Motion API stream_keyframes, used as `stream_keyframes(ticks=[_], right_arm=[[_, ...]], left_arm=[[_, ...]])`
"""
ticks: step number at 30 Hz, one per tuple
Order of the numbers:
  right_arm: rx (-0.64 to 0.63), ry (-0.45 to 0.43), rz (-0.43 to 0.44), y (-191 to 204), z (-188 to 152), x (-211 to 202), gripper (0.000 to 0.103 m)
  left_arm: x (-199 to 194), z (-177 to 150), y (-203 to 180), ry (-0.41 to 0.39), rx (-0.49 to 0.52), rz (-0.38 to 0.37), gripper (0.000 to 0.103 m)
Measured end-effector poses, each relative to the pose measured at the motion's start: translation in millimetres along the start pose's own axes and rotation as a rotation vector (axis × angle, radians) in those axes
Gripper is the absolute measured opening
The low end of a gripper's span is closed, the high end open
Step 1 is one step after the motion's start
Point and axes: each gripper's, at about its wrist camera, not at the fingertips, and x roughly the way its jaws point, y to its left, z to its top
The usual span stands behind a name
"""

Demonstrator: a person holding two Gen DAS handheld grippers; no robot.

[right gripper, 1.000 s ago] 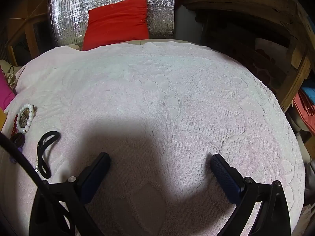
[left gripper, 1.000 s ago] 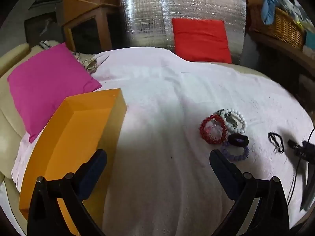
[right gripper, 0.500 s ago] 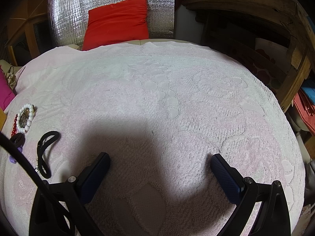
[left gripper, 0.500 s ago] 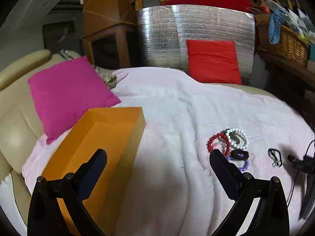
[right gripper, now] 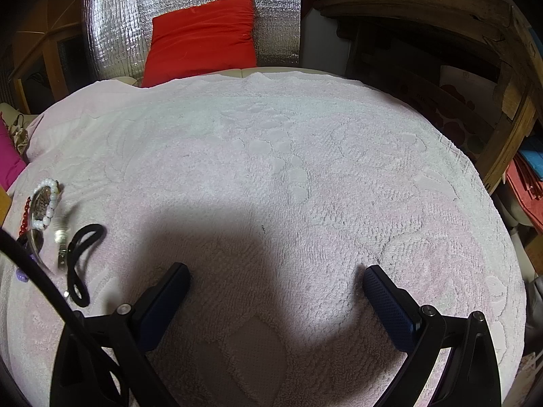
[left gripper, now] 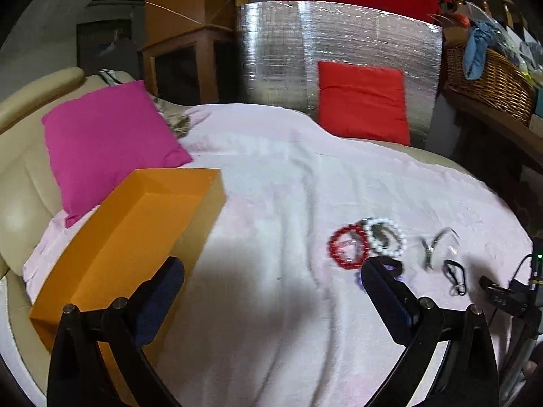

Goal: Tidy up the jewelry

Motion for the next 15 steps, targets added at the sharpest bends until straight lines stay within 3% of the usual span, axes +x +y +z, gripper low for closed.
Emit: stream_keyframes(ticks=[11, 15], right_arm=[[0.054, 0.033, -0.052, 3, -8, -13, 0.103], [0.046, 0.118, 0.034, -7, -8, -17, 0.103]], left_arm=[[9, -6, -38, -0.002, 0.065, -0.011, 0.103], [5, -6, -41, -0.014, 0.079, -0.02, 0.103]])
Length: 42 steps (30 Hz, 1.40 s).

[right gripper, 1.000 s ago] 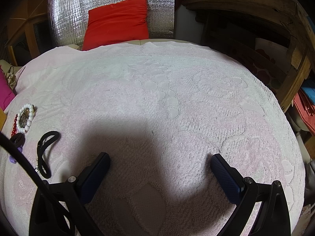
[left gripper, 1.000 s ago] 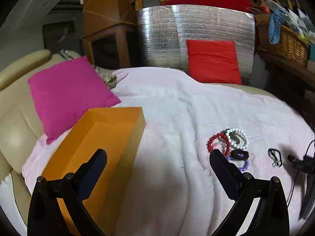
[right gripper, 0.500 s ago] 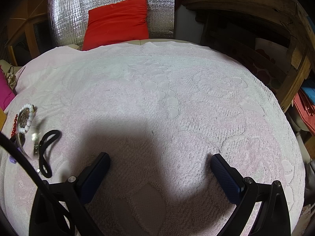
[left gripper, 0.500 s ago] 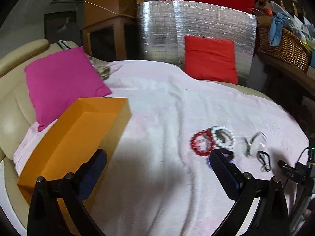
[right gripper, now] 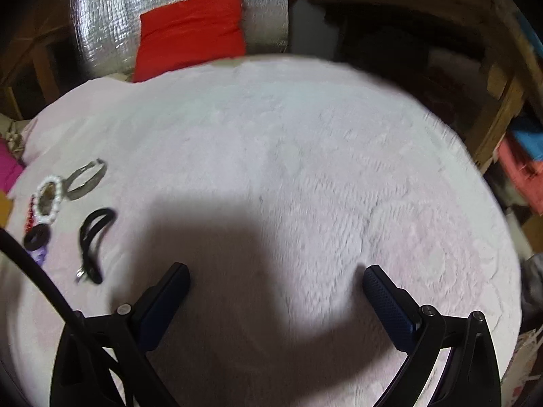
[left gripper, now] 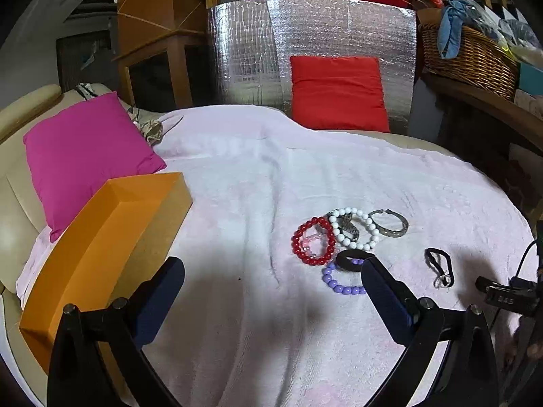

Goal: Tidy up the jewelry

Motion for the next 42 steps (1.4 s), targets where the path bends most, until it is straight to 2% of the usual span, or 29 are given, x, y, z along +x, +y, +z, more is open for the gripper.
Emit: stream_keyframes(ticks=[2, 4, 7, 8, 9, 10, 13, 16, 17, 19, 21, 25, 30, 32, 36, 39, 42], right_arm=[[-0.008, 0.082, 0.027, -5, 3, -5, 0.103], [0.054, 0.097, 0.057, -12, 1, -18, 0.103], [0.154, 0.009, 0.106, -22, -3, -58, 0.103], [0.151, -0.026, 0.107, -20, -3, -73, 0.103], [0.14, -0.051, 0.103, -18, -2, -82, 0.103], [0.095, -0.128, 0.097, -8, -3, -106, 0.103], [-0.01, -0.264, 0.12, 19, -6, -150, 0.103], [-0.054, -0.315, 0.163, 43, -3, -164, 0.103], [-0.077, -0.291, 0.204, 54, -2, -159, 0.103], [-0.087, -0.209, 0.229, 64, 1, -142, 0.103], [-0.064, -0.169, 0.25, 68, 1, -128, 0.103], [-0.034, -0.091, 0.308, 69, 8, -108, 0.103], [-0.096, -0.066, 0.324, 89, 11, -92, 0.103], [-0.101, -0.04, 0.367, 97, 17, -84, 0.103], [-0.137, -0.063, 0.375, 112, 30, -76, 0.103], [-0.15, -0.04, 0.41, 122, 41, -59, 0.103], [-0.122, -0.003, 0.477, 129, 52, -37, 0.097]], left_arm=[[-2, 0, 0, -0.008, 0.012, 0.007, 0.103], [-4, 1, 2, -0.014, 0.007, 0.01, 0.103], [-9, 2, 6, -0.023, -0.004, 0.006, 0.103], [-11, 2, 7, -0.03, -0.003, 0.01, 0.103], [-12, 2, 7, -0.032, 0.0, 0.015, 0.103], [-13, 2, 8, -0.035, 0.004, 0.02, 0.103], [-13, 1, 12, -0.03, -0.001, 0.025, 0.103], [-12, 1, 16, -0.028, -0.006, 0.029, 0.103], [-11, 1, 17, -0.028, -0.007, 0.037, 0.103], [-9, 0, 18, -0.02, -0.007, 0.041, 0.103], [-4, -1, 20, -0.003, -0.008, 0.042, 0.103], [13, -5, 26, 0.084, -0.018, 0.04, 0.103], [35, -7, 35, 0.161, -0.012, 0.07, 0.103], [44, -6, 42, 0.191, -0.044, 0.04, 0.103], [63, 0, 46, 0.226, -0.055, -0.034, 0.103], [79, 5, 44, 0.239, -0.056, -0.098, 0.103], [92, 9, 37, 0.24, -0.054, -0.15, 0.099]])
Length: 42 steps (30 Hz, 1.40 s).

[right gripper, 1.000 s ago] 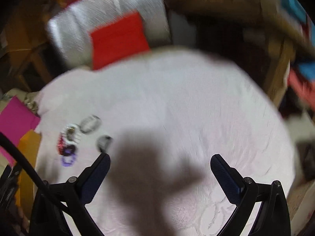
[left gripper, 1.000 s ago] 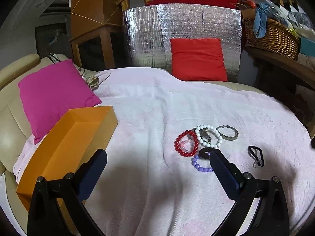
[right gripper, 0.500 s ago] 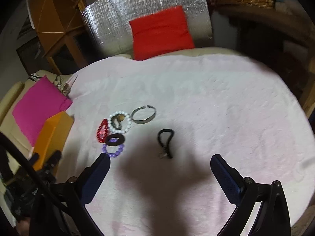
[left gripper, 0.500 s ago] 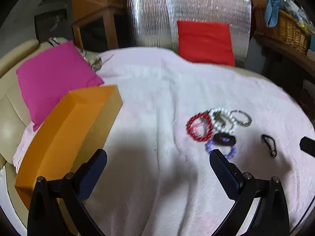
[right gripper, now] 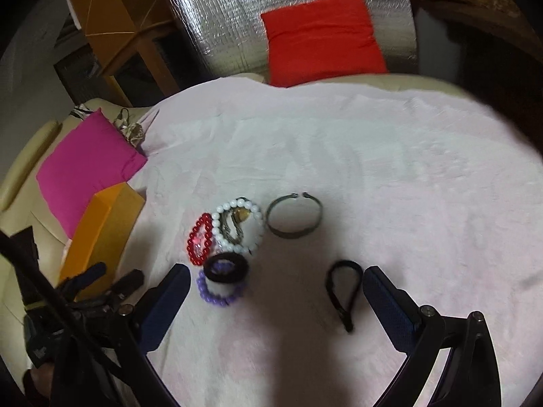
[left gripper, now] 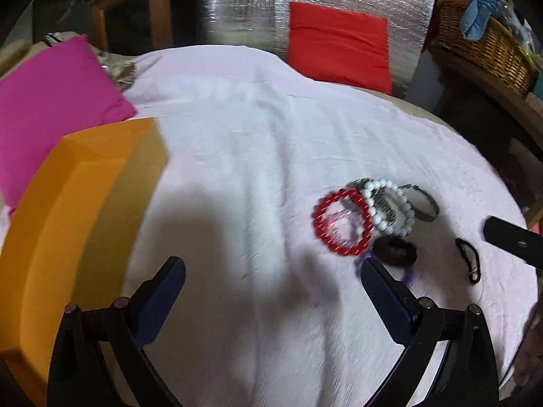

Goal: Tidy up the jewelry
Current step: 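Grasp the red bead bracelet with the left tool while the right tool grasps the silver bangle, then carry both into the orange box and open both tools to release them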

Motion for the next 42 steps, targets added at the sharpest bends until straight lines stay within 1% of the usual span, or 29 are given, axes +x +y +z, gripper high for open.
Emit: stream_keyframes(ticks=[1, 2, 3, 4, 5, 6, 7, 8, 9, 10, 11, 12, 13, 16, 20, 21, 23, 24, 25, 26, 27, 28, 29, 31, 32, 33, 34, 39, 42], right_arm=[[0.002, 0.005, 0.008, -1, 2, 4, 0.092], [-0.005, 0.018, 0.011, -1, 6, 13, 0.087], [-0.008, 0.024, 0.009, -2, 8, 17, 0.084], [-0.003, 0.032, 0.016, -5, 11, 25, 0.077], [0.012, 0.04, 0.03, -9, 13, 30, 0.072], [0.033, 0.05, 0.045, -14, 15, 35, 0.072], [0.062, 0.057, 0.055, -19, 17, 40, 0.072], [0.1, 0.062, 0.062, -27, 18, 46, 0.069], [0.133, 0.069, 0.07, -33, 19, 51, 0.065], [0.156, 0.075, 0.084, -38, 20, 55, 0.059], [0.172, 0.078, 0.096, -40, 22, 57, 0.057], [0.182, 0.076, 0.099, -42, 23, 57, 0.057], [0.189, 0.072, 0.096, -43, 25, 58, 0.057], [0.234, 0.062, 0.089, -50, 28, 59, 0.057], [0.276, 0.057, 0.072, -56, 32, 67, 0.058], [0.276, 0.055, 0.064, -56, 32, 68, 0.055], [0.268, 0.05, 0.025, -51, 34, 71, 0.043], [0.261, 0.052, 0.006, -49, 35, 74, 0.04], [0.253, 0.053, -0.007, -47, 35, 76, 0.03], [0.227, 0.056, -0.048, -43, 35, 78, 0.023], [0.204, 0.054, -0.079, -40, 35, 79, 0.019], [0.188, 0.052, -0.098, -38, 34, 79, 0.011], [0.164, 0.048, -0.121, -36, 34, 79, 0.007], [0.145, 0.037, -0.14, -34, 34, 77, 0.003], [0.14, 0.027, -0.15, -34, 34, 75, 0.004], [0.138, 0.022, -0.153, -35, 34, 73, 0.004], [0.138, 0.019, -0.149, -36, 34, 70, 0.004], [0.13, -0.025, -0.129, -36, 35, 50, 0.004], [0.124, -0.052, -0.112, -35, 33, 37, 0.003]], left_arm=[[5, 3, -2, 0.005, 0.004, -0.021, 0.095], [9, 5, -4, 0.011, 0.008, -0.033, 0.093], [14, 6, -6, 0.02, 0.015, -0.044, 0.088], [20, 6, -9, 0.03, 0.025, -0.059, 0.081], [23, 6, -11, 0.039, 0.036, -0.071, 0.078], [27, 6, -14, 0.049, 0.048, -0.081, 0.073], [31, 7, -17, 0.053, 0.058, -0.095, 0.072], [33, 8, -19, 0.052, 0.062, -0.102, 0.072], [35, 10, -20, 0.049, 0.061, -0.111, 0.071], [36, 12, -21, 0.046, 0.058, -0.119, 0.067], [37, 15, -23, 0.044, 0.057, -0.137, 0.065], [38, 16, -24, 0.048, 0.059, -0.148, 0.06], [40, 17, -27, 0.052, 0.059, -0.154, 0.057], [43, 18, -32, 0.061, 0.059, -0.175, 0.054], [36, 21, -43, 0.031, 0.075, -0.204, 0.054], [36, 20, -47, 0.036, 0.091, -0.205, 0.054], [40, 17, -52, 0.055, 0.1, -0.217, 0.051], [43, 16, -53, 0.063, 0.103, -0.217, 0.043], [48, 15, -55, 0.08, 0.11, -0.219, 0.036], [51, 15, -55, 0.086, 0.113, -0.224, 0.035], [50, 13, -56, 0.082, 0.115, -0.231, 0.031], [50, 13, -56, 0.08, 0.118, -0.239, 0.025], [50, 14, -56, 0.081, 0.121, -0.254, 0.021], [49, 13, -55, 0.076, 0.122, -0.26, 0.016], [47, 13, -54, 0.069, 0.125, -0.26, 0.014], [47, 13, -55, 0.064, 0.127, -0.26, 0.01], [44, 13, -53, 0.057, 0.125, -0.265, 0.009], [29, 13, -44, 0.025, 0.121, -0.268, 0.009], [16, 15, -32, -0.002, 0.097, -0.268, 0.009]])
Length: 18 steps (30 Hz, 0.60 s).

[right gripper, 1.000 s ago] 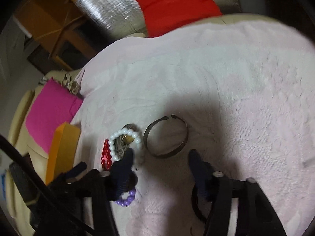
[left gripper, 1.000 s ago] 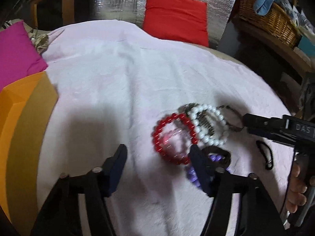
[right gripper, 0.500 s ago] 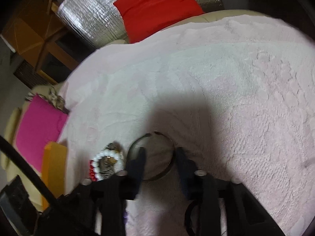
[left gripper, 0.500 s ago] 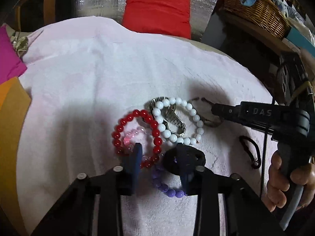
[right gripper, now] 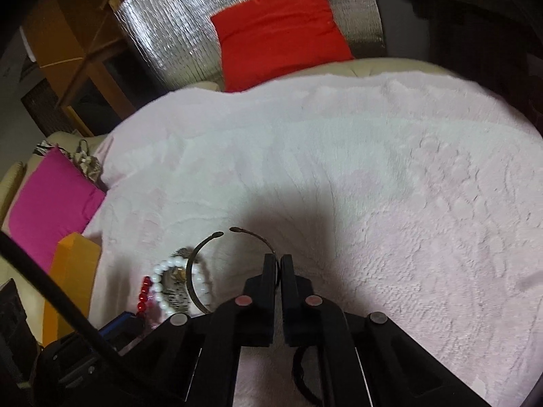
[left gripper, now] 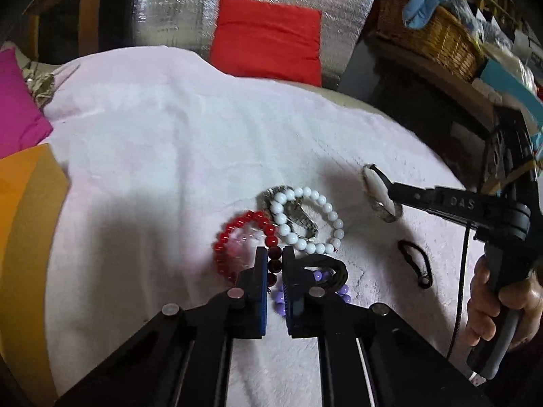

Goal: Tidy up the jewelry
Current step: 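Carry both into the orange box and open both tools to release them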

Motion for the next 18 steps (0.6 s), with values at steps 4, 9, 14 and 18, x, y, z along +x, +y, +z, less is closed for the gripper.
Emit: stream_keyframes(ticks=[4, 9, 14, 18], right_arm=[[-0.009, -0.031, 0.048, 7, -1, -18, 0.003], [-0.029, -0.051, 0.112, 30, -6, -32, 0.003], [-0.095, -0.063, 0.185, 72, -16, -42, 0.003], [-0.171, -0.06, 0.244, 121, -31, -46, 0.003]], left_arm=[[-34, 3, 13, -0.065, -0.044, -0.025, 0.008], [-81, 1, 22, -0.156, -0.089, -0.087, 0.008], [-139, -7, 26, -0.261, -0.079, -0.091, 0.008], [-177, -16, 40, -0.322, -0.084, -0.019, 0.008]])
